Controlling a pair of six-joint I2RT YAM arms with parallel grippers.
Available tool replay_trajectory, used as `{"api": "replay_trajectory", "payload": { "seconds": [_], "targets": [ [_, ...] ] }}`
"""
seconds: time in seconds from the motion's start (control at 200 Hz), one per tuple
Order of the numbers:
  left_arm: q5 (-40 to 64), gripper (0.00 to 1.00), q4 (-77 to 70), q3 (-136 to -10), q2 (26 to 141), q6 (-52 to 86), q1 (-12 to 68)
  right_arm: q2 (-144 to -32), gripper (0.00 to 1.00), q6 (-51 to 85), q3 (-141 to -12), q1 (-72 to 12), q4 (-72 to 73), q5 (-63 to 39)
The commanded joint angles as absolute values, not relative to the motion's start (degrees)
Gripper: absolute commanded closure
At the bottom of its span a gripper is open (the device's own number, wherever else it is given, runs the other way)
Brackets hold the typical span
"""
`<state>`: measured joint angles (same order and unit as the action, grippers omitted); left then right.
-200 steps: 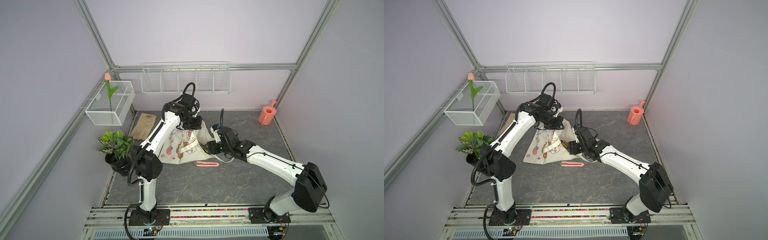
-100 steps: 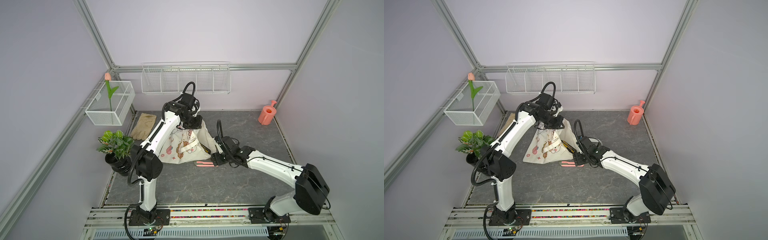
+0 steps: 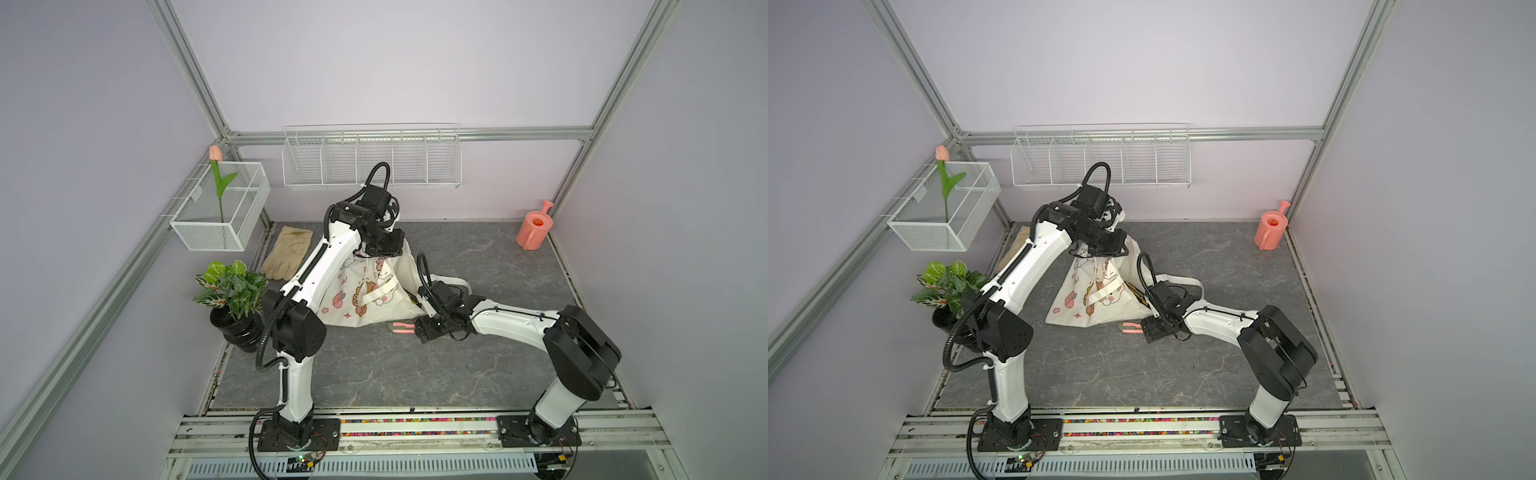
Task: Place the art knife into the pouch
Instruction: Pick up the utility knife at the center of the board.
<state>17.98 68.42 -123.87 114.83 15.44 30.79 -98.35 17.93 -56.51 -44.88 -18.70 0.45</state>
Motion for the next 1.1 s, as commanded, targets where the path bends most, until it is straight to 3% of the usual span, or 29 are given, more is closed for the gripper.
{"api": "replay_trajectory", "payload": {
  "seconds": [0.0,0.735,1.095],
  "targets": [
    [17.8,1.0,69.1,-125.9,115.8,15.7,31.0,-100.0,0.19,17.0,-58.0,-45.3,-15.8,-2.0],
    [18.3,1.0,67.9,-124.2,116.0,15.3,30.4,-106.1,0.19,15.1,-63.0,-48.0,-17.5,-3.8],
    [19.2,1.0,66.0,-122.0,115.0,15.6,30.5,-105.9,0.36,16.6,-63.4,-52.8,-26.2,1.6]
  ]
}}
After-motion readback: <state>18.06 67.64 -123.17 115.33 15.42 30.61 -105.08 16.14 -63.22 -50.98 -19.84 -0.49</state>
